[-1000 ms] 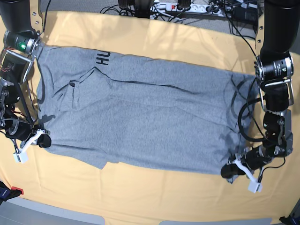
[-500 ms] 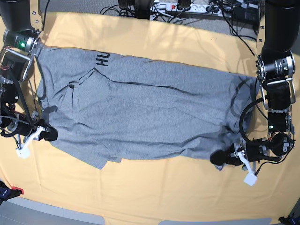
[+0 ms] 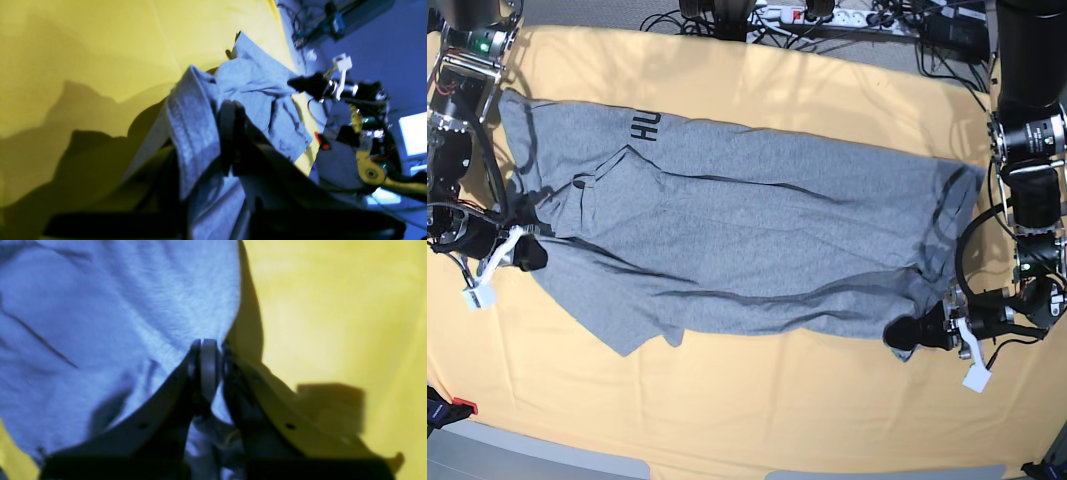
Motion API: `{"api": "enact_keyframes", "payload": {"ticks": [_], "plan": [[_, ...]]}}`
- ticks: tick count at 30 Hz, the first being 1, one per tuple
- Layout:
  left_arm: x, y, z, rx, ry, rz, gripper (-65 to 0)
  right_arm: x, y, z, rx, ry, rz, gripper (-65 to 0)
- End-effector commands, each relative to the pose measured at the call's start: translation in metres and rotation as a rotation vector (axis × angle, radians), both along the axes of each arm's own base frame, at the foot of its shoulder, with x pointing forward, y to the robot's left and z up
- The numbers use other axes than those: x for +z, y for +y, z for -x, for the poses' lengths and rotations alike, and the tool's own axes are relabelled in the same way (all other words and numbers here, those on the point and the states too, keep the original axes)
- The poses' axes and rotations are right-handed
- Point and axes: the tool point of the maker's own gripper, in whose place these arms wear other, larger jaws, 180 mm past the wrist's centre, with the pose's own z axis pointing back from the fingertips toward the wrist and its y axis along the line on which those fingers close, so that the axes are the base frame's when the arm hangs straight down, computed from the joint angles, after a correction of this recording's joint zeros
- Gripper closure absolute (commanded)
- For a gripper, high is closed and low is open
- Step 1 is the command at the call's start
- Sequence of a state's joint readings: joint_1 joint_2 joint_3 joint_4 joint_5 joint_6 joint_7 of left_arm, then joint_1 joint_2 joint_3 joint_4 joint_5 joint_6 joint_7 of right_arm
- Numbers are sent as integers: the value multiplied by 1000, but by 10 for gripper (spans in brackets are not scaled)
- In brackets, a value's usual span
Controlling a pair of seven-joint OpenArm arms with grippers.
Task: Layout the t-shirt on the table in an organized manner, then fold the t-shirt properly
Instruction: 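Fold the grasped side edge over toward the shirt's middle with both grippers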
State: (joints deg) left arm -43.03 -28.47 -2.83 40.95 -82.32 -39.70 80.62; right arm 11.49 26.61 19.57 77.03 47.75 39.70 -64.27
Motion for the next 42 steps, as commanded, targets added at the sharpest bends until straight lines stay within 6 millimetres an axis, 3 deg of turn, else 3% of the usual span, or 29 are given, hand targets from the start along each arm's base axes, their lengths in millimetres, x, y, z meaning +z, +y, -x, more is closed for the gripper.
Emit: {"api": "enact_keyframes", "payload": {"ticks": [1, 9, 16, 22, 30, 42], "plan": [[29, 4, -10, 0, -79, 4, 0, 24, -9, -13, -6, -81, 22, 0], [19, 12, 1, -30, -59, -78, 0, 25, -15, -13, -12, -81, 38, 0], [2, 23, 26, -55, -49, -146, 0, 24, -17, -13, -15, -78, 51, 0], [15, 27, 43, -110, -120, -241, 0, 25, -17, -13, -16, -82, 50, 0], [40, 48, 45, -95, -193, -318, 0, 25, -17, -13, -15, -81, 50, 0], [4, 40, 77, -166, -109, -344, 0, 18, -18, -6, -5, -31, 67, 0]]}}
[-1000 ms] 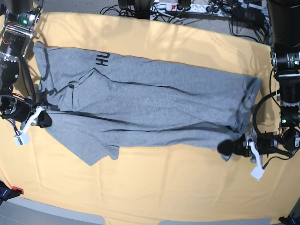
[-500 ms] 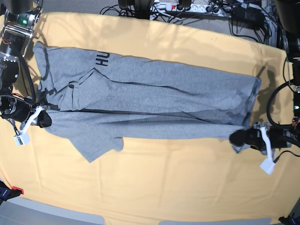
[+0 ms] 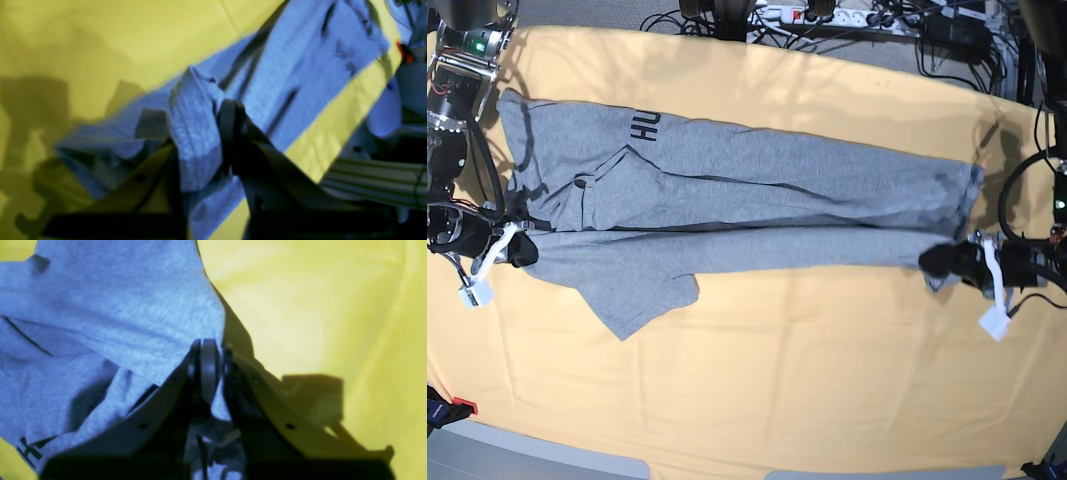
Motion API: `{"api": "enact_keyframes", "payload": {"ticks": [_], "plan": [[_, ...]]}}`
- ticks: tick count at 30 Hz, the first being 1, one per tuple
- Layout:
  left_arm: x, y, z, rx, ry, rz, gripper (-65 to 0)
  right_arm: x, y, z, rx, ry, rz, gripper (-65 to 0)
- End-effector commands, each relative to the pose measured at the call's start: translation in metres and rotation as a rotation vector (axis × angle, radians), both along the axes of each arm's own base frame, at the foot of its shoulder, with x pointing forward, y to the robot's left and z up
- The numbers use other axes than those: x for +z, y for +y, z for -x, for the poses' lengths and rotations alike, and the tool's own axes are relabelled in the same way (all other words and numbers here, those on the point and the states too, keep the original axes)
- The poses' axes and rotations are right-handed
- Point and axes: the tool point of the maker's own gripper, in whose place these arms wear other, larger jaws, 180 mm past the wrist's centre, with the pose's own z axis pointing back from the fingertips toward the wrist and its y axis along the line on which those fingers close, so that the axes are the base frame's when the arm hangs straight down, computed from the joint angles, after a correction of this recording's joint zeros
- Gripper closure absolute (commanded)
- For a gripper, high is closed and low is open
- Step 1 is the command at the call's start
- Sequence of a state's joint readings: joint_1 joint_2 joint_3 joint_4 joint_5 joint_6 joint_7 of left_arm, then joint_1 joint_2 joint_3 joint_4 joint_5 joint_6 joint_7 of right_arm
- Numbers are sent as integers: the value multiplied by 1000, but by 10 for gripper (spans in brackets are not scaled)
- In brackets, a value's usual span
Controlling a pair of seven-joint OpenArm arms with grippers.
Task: Layout the t-shirt on the table in an organized manner, then fold the t-shirt properly
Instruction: 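Fold the grasped side edge over toward the shirt's middle with both grippers, then move the right gripper along the folded edge and press it flat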
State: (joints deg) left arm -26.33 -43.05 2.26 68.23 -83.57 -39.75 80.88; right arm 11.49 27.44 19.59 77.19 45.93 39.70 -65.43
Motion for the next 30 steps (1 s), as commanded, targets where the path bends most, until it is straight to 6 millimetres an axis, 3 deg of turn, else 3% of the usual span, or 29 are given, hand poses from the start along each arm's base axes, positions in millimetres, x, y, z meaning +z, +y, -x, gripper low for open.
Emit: {"api": "enact_keyframes", "payload": {"ticks": [1, 8, 13, 14, 17, 19, 20, 23, 27, 30], "plan": [[21, 4, -6, -2, -62, 3, 0, 21, -8, -11, 0, -60, 17, 0], [23, 21, 2, 5, -56, -52, 0, 17, -11, -6, 5, -26, 36, 0], [10, 30, 2, 26, -46, -112, -4, 19, -19, -4, 2, -16, 61, 0], [7, 30, 4, 25, -39, -116, -85, 19, -20, -4, 2, -15, 62, -5], [-2, 29, 11, 24, -12, -115, -383, 20, -23, -3, 1, -9, 73, -246], [-7, 30, 15, 23, 2, -116, -495, 26, -28, -5, 0, -22, 78, -387], [-8, 30, 16, 21, 7, -119, -495, 31, -32, -5, -1, -29, 79, -414], [-10, 32, 16, 24, 7, -135, -494, 54, -39, -13, 6, -60, 76, -416], [-11, 35, 14, 32, 0, -150, -494, 86, -25, -30, 33, -159, -17, -416], [-11, 36, 11, 44, -15, -154, -494, 87, -20, -37, 26, -187, -25, -416]]}}
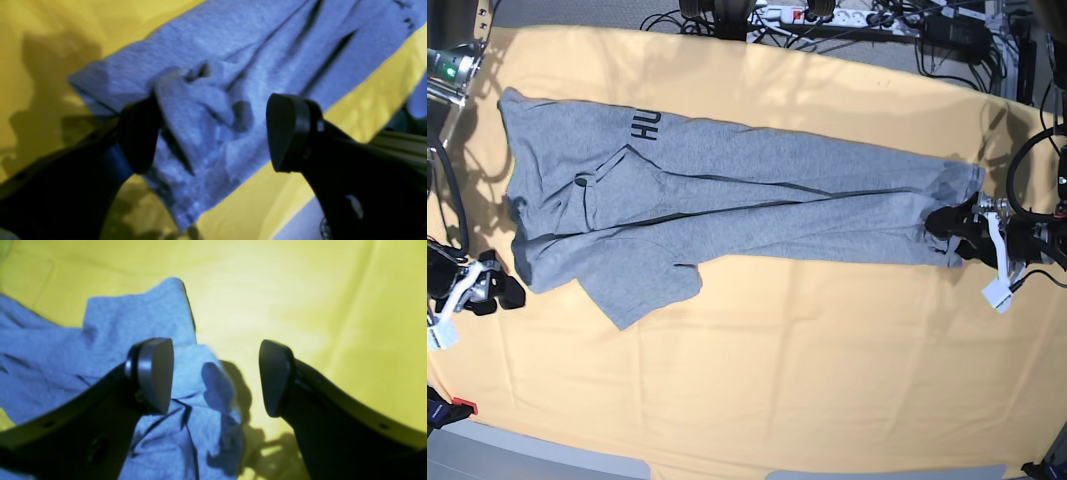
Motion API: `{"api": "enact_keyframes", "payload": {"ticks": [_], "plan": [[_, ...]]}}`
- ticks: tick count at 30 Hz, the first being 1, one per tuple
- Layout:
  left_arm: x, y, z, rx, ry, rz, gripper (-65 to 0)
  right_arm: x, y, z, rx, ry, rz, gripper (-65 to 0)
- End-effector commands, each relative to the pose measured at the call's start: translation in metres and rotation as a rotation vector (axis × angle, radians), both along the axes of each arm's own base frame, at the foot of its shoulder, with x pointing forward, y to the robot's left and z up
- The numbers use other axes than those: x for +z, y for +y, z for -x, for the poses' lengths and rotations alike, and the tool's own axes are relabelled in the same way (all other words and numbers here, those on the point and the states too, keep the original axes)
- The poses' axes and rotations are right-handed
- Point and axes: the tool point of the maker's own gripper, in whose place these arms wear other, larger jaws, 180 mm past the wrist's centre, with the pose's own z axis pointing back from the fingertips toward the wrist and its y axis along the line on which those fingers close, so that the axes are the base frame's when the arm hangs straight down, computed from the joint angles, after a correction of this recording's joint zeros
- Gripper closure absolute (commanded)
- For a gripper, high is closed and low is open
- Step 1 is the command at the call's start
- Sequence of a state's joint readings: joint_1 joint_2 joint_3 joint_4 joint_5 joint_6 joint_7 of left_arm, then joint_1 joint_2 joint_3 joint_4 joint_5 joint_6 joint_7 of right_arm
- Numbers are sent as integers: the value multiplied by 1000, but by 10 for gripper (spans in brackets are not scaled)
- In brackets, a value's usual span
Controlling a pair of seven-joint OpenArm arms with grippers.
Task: Layout the t-shirt on the table in an organized manner, then fold the t-shirt properly
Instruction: 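Move the right gripper along the folded edge and press it flat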
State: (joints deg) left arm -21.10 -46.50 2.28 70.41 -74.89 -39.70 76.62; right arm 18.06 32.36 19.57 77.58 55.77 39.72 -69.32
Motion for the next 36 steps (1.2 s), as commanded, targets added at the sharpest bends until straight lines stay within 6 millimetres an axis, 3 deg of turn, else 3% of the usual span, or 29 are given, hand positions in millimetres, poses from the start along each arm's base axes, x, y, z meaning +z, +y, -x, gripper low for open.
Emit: {"api": "enact_keyframes", "payload": {"ticks": [1, 5, 16, 21, 25, 36], "plan": [[20, 4, -12, 12, -69, 13, -494, 18, -8, -9, -11, -54, 34, -416], [22, 7, -21, 38, -114, 4, -494, 17, 7, -18, -8, -82, 1, -416], [21, 7, -21, 38, -114, 3, -494, 9, 94, -35, 54, -151, -236, -416], [22, 7, -21, 38, -114, 4, -494, -18, 94, -50, 33, -171, -3, -416], [18, 11, -20, 38, -109, -27, -494, -46, 76, -61, -77, -132, 186, -416], [18, 11, -20, 39, -109, -29, -494, -116, 80, -49, -166, 42, 43, -416]]}}
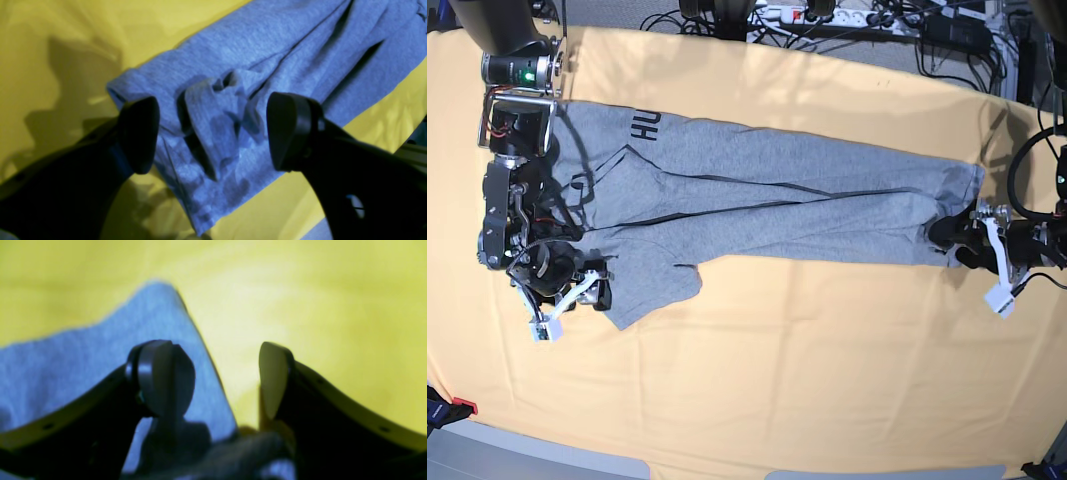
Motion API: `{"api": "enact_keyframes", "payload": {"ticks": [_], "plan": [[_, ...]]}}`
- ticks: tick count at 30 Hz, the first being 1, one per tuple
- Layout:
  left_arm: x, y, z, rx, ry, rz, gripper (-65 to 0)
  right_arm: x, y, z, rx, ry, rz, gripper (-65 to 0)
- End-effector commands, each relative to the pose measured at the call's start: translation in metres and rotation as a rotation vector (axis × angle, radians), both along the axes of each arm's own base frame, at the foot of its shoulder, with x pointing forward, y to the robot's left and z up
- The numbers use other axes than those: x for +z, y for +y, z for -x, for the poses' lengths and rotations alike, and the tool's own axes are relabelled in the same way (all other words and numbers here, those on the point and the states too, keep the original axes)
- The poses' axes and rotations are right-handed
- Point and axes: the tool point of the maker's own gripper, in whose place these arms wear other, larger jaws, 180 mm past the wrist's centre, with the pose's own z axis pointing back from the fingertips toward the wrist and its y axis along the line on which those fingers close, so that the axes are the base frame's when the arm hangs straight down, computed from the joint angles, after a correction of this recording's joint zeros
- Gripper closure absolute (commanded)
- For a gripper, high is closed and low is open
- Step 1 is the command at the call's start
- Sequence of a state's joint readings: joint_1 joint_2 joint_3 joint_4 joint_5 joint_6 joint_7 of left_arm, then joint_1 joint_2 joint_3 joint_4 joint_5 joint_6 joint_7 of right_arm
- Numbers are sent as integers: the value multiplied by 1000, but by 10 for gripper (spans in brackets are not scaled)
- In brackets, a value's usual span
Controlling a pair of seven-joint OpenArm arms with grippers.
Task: Layout the t-shirt on the table in an organized manner, then fold the t-shirt properly
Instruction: 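Move the right gripper along the folded edge and press it flat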
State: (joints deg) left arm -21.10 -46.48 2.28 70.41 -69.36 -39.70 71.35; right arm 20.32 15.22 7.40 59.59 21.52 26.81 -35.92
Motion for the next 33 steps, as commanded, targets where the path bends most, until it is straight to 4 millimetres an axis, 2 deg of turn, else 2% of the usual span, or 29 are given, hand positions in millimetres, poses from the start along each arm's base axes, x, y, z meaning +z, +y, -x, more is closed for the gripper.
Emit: {"api": "enact_keyframes", "payload": {"ticks": [1, 4, 6, 9, 10, 11, 14, 15, 20, 27, 30, 33], "plan": [[19, 4, -10, 5, -57, 10, -494, 1, -5, -2, -8, 15, 6, -416], [19, 4, -10, 5, -57, 10, -494, -3, 20, 7, 91, 44, -75, -416], [19, 4, -10, 5, -59, 12, -494, 3, 41, 15, 199, 53, -143, -415], [20, 4, -10, 6, -60, 12, -494, 15, 50, 11, 235, 43, -189, -411], [20, 4, -10, 6, -61, 13, -494, 20, 50, 7, 236, 32, -187, -380], [20, 4, -11, 7, -62, 14, -494, 25, 49, 2, 238, 20, -182, -323], [20, 3, -11, 7, -63, 15, -494, 41, 47, -10, 251, 10, -161, -59], [20, 3, -11, 7, -64, 15, -494, 47, 48, -13, 259, 13, -156, -9], [22, 3, -13, 11, -74, 23, -494, 69, 59, -15, 323, 72, -203, 0], [24, 1, -15, 17, -89, 35, -494, 94, 77, 10, 467, 125, -238, 0], [24, 1, -15, 17, -91, 37, -494, 121, 86, 20, 520, 26, -296, 0], [24, 1, -15, 17, -91, 37, -494, 148, 93, 42, 588, -84, -328, 0]]}}
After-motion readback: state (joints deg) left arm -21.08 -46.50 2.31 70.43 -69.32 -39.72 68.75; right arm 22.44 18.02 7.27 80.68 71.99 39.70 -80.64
